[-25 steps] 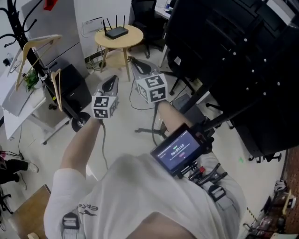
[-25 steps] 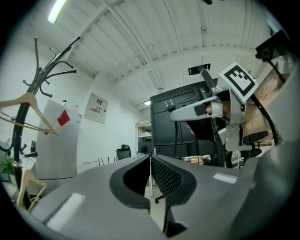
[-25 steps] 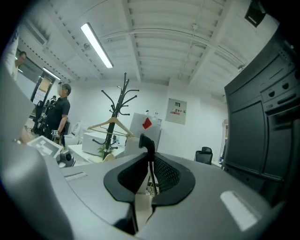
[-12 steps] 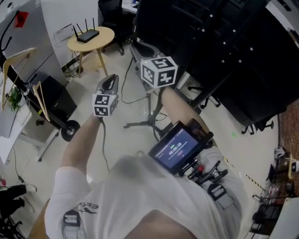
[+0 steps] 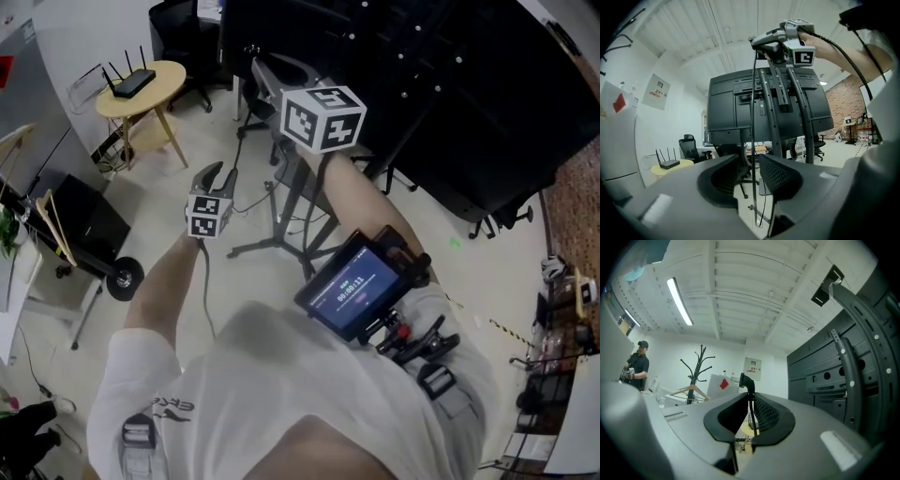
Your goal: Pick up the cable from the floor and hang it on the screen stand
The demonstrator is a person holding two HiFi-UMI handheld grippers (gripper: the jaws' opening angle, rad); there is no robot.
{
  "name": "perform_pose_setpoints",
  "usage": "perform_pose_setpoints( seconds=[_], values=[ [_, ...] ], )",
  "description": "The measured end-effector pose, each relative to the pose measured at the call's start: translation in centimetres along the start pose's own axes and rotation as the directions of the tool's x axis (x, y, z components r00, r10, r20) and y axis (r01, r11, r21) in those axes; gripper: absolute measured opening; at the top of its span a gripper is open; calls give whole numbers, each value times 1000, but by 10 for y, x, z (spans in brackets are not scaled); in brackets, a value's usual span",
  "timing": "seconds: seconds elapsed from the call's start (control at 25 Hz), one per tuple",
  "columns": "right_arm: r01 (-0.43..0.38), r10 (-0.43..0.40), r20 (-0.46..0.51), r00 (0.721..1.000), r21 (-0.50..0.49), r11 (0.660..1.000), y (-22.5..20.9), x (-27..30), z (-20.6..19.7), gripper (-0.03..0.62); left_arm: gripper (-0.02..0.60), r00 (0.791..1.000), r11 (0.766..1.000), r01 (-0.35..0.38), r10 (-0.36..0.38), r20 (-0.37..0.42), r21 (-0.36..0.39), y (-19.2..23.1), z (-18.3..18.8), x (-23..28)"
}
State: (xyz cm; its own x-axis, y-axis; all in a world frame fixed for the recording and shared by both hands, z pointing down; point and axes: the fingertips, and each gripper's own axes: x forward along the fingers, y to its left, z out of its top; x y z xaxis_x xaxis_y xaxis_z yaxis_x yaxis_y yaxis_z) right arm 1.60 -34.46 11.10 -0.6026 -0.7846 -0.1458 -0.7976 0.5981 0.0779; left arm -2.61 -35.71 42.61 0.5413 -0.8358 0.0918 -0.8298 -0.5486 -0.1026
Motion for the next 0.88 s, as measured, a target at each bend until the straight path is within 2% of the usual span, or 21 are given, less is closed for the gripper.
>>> perform_pose_setpoints(
  seconds=[0.32, 0.56, 0.72, 0.8, 0.88],
  values=[
    [31, -32, 42, 999, 19, 999, -17, -13, 20, 51, 129, 999, 999, 10, -8, -49, 36, -8, -30, 36],
    [60, -60, 83, 995, -2, 998, -26, -27, 36, 51, 126, 999, 999, 19, -18, -33, 43, -15, -36, 57],
    [94, -94, 104, 990, 5, 996, -48, -44, 42, 51, 29, 1000, 999, 20, -20, -23, 41, -30, -32, 70],
    [120, -121, 109, 987, 13, 993, -69, -59, 46, 51, 28, 999, 998, 27, -26, -20, 47, -41, -25, 78],
    [155, -158, 112, 981, 33, 987, -104, -84, 54, 51, 28, 999, 998, 36, -36, -14, 60, -60, -4, 86]
  ],
)
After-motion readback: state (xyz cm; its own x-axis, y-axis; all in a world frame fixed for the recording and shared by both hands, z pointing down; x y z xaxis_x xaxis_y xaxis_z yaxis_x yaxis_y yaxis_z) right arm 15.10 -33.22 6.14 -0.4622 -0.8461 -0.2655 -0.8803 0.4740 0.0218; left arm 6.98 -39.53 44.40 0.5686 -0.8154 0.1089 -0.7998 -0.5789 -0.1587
